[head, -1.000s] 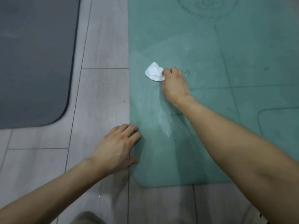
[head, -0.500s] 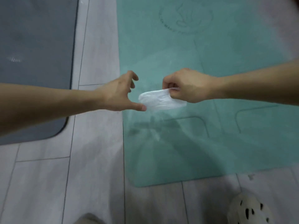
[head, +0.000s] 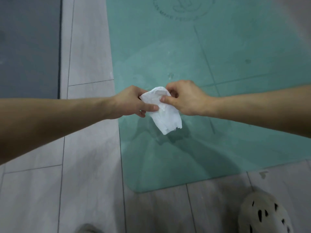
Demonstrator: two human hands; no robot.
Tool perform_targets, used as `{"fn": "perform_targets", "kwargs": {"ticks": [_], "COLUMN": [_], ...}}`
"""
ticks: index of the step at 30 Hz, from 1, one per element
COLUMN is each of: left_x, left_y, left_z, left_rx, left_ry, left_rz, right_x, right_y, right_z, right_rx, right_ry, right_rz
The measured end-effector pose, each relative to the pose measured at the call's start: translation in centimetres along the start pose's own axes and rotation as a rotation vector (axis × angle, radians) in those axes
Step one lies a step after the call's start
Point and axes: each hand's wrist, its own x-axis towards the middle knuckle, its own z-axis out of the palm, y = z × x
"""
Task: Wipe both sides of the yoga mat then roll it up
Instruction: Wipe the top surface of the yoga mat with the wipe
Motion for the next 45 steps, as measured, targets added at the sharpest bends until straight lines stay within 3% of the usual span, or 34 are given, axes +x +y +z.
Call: {"fn": "perform_targets", "kwargs": {"ticks": [6,11,17,21,25,29,32,34,36,39,42,45], "left_x": [0.0,0.2,-0.6,-0.7,-0.4,-0.2,-0.1,0.1,0.7,1.6,2.2,2.9], "left_y": [-1.0,-0.3,-0.7,-1.9,-2.3,-1.6,-1.5,-1.5,-1.6,-2.7,-3.6,-4.4], "left_z": [-0.9,0.2,0.3,-0.1,-1.6,-2.8,-2.8,-2.2,-1.7,-2.0,-2.5,-2.6], "left_rx": [-0.148,-0.412,-0.344,-0.446,-0.563,-0.651,-0.493,-0.268,0.010,0.487,0.833,1.065], "left_ry": [0.041,0.062,-0.033,0.048,0.090,-0.035,-0.093,-0.019,0.078,0.141,0.130,0.051], "left_rz": [-0.059,-0.068,-0.095,-0.091,-0.110,-0.093,-0.011,0.051,0.114,0.169,0.130,0.088], "right_x": [-0.4,-0.4,-0.1,-0.7,-0.9,-0.9,0.0,0.9,2.1,3.8,4.3,2.4], "right_y": [2.2,1.1,0.3,-0.3,-1.0,-1.5,-1.1,-1.1,-0.8,0.0,1.7,4.4], "right_z": [0.5,1.7,2.7,2.5,2.3,2.1,2.7,3.2,3.5,1.3,0.6,6.0], "right_rx": [0.151,0.563,0.692,0.837,0.795,0.827,0.479,0.360,0.127,-0.291,-0.384,-0.485], "right_ry": [0.059,-0.045,-0.074,-0.077,-0.017,-0.041,0.017,-0.118,-0.166,0.072,0.217,-0.034], "right_rz": [0.122,0.161,0.313,0.238,0.100,0.065,0.089,0.202,0.179,-0.008,-0.174,-0.193]}}
